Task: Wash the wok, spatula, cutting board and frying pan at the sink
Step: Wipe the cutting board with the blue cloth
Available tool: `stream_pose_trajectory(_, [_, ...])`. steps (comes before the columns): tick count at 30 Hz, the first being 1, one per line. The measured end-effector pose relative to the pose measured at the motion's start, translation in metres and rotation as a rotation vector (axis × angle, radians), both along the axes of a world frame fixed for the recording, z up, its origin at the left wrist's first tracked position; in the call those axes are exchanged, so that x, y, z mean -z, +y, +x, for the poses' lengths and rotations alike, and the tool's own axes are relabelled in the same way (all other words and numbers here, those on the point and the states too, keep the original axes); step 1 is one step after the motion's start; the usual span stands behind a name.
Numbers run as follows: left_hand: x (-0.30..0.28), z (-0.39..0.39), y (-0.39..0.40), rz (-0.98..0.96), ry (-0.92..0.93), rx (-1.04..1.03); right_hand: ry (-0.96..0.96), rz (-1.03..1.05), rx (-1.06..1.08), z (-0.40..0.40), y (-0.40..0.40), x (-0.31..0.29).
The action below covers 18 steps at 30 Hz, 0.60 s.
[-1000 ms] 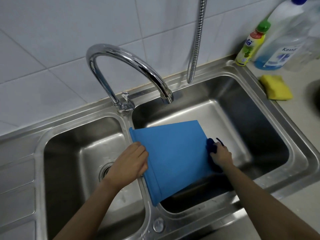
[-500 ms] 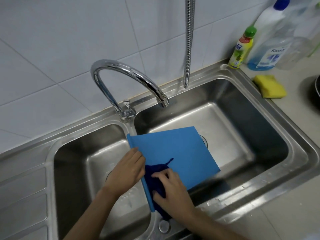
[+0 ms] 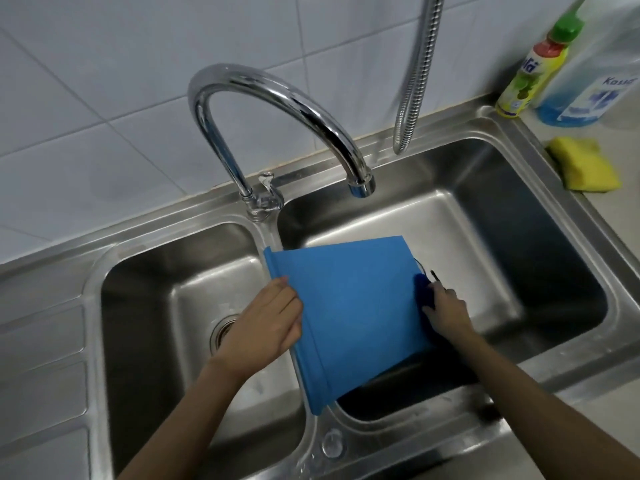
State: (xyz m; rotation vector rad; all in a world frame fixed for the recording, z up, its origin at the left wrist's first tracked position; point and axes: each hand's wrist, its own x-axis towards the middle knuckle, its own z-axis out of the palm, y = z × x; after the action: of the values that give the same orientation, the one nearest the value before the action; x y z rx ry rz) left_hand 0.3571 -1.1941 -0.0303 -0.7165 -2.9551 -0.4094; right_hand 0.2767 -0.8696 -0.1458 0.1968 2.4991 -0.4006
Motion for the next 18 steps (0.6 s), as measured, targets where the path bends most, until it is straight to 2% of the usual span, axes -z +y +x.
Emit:
stream_pose_trajectory(3, [-0.001, 0.002, 0.002, -0.005, 0.001, -0.021, -0.059, 0.072, 0.072, -0.009, -0.018, -0.01])
stream_pose_trajectory(5, [-0.002, 0.002, 0.003, -0.005, 0.001, -0.031, 0.026, -0.058, 0.043, -0.002, -0.054, -0.033])
stream_pose_trajectory(8, [-0.005, 0.001, 0.005, -0.008, 0.015, -0.032, 0.16, -0.379, -0.125, 0.01, -0.112, -0.075])
stream_pose_trajectory(11, [-0.007, -0.002, 0.005, -0.029, 0.008, -0.003, 0.248, -0.524, -0.306, 0.014, -0.146, -0.092])
stream_pose_trajectory(15, [-0.007, -0.005, 0.004, -0.044, 0.004, 0.012, 0.318, -0.545, -0.261, 0.006, -0.136, -0.075])
stream_pose_trajectory(18, [-0.002, -0.005, 0.004, -0.033, 0.012, 0.008, 0.33, -0.388, -0.186, -0.01, -0.107, -0.05])
